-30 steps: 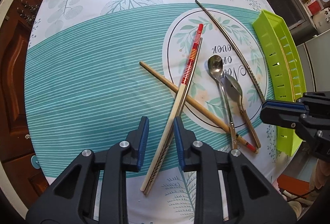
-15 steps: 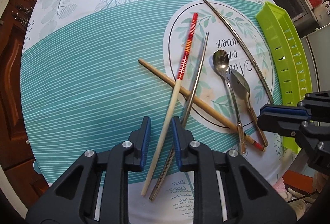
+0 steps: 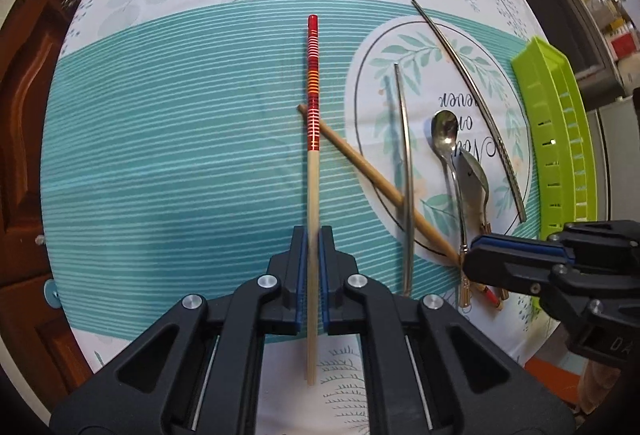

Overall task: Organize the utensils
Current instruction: 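Grasp the red-banded chopstick with the left tool while the right tool grasps a steel chopstick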

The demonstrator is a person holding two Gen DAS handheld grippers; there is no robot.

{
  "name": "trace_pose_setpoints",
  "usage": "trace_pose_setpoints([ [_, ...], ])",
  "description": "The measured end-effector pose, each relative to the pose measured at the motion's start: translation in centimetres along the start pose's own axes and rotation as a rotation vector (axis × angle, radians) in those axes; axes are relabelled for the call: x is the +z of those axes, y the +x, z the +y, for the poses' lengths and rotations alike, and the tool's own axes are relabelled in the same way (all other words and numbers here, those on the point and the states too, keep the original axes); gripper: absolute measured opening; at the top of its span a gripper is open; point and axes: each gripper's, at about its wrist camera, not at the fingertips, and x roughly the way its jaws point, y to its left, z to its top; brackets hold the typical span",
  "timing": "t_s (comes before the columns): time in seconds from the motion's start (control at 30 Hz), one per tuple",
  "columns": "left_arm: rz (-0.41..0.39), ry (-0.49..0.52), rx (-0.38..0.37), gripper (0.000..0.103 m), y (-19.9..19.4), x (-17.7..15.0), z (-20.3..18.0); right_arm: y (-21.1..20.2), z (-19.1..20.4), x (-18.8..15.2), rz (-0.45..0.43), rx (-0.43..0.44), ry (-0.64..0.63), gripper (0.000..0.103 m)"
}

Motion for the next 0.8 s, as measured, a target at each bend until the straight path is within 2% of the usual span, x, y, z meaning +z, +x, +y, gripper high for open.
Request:
trace_pose_setpoints([
  [0.1, -0.017, -0.039, -0.016, 0.003, -0.5, -0.8, 0.9, 0.9, 0.8, 0.1, 0.0, 0.004, 0.018, 0.008],
  [0.43, -0.043, -0.068, -0.068, 0.003, -1.6, -3.9, 1.9, 3.5, 2.0, 0.3, 0.018, -0.094, 0.061, 0.009],
  [0.53, -0.039, -0.078, -0.084, 0.004, -1.2, -4.0, 2.3, 4.1, 2.4, 0.3, 0.018, -0.128, 0.07, 0.012],
  [0.8, -0.042, -0.094, -0.164, 0.004, -0.1, -5.1, 2.4, 5.4, 3.9, 0.5, 0.02, -0.143, 0.066, 0.012],
])
